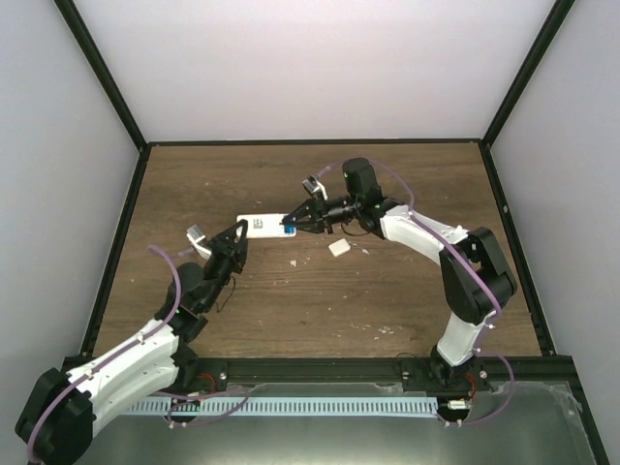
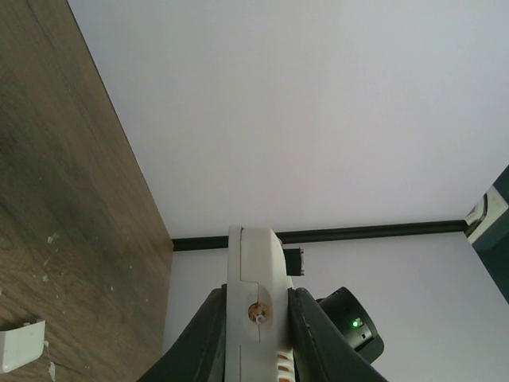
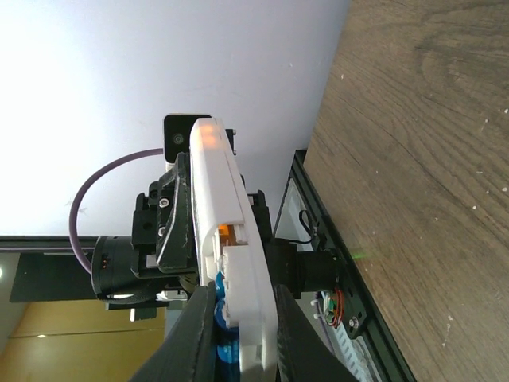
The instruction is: Load the batteries into the remote control
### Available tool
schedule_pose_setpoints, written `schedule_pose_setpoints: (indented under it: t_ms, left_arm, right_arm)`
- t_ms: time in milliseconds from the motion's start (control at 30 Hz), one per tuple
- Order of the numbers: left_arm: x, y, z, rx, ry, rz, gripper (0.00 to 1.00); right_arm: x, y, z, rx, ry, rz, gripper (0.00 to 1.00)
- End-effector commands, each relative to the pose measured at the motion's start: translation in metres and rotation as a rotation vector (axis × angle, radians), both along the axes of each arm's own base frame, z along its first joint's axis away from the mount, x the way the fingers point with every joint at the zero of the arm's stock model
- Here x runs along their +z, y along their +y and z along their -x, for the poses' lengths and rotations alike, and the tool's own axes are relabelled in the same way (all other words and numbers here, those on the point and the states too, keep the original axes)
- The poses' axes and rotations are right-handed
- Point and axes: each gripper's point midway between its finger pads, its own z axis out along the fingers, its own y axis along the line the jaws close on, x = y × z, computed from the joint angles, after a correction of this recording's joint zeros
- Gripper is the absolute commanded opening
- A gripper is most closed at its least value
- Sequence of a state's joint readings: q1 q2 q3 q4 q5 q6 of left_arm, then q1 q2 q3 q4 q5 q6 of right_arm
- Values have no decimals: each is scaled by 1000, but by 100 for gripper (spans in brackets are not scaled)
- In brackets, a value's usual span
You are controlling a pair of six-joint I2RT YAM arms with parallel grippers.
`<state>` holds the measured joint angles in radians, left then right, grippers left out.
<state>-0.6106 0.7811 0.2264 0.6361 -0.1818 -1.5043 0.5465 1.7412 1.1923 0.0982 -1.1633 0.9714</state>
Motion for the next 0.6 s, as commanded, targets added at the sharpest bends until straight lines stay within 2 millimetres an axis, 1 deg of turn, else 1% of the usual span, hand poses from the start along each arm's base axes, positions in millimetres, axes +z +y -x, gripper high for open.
schedule_pose_setpoints:
  t_ms: [0,133,233,367,433,500,567]
  left_arm:
    - [13,1,4,-5,-44,20,0]
    - [14,2,6,-4,-60,20,0]
    - [15,3,7,-3,-79,24,0]
    - [17,4,8,0,-95,27,0]
    - [17,5,9,7,-99,18,0]
    - [17,7,8,17,-96,12,0]
    - [13,10,8,27,-84,-4,0]
  right_arm:
    - [9,0,0,3,-55,-30,8]
    - [8,-2,3,4,-53,-35,5]
    - [9,-3,4,4,-55,-45,5]
    - [14,-5,3,-2,-75,-38,22]
    - [15,-8,1,-13,-115,-10,29]
    - [14,-13,-4,-39,-148,33,34]
    - [11,-24,-10,-71,-175,75,37]
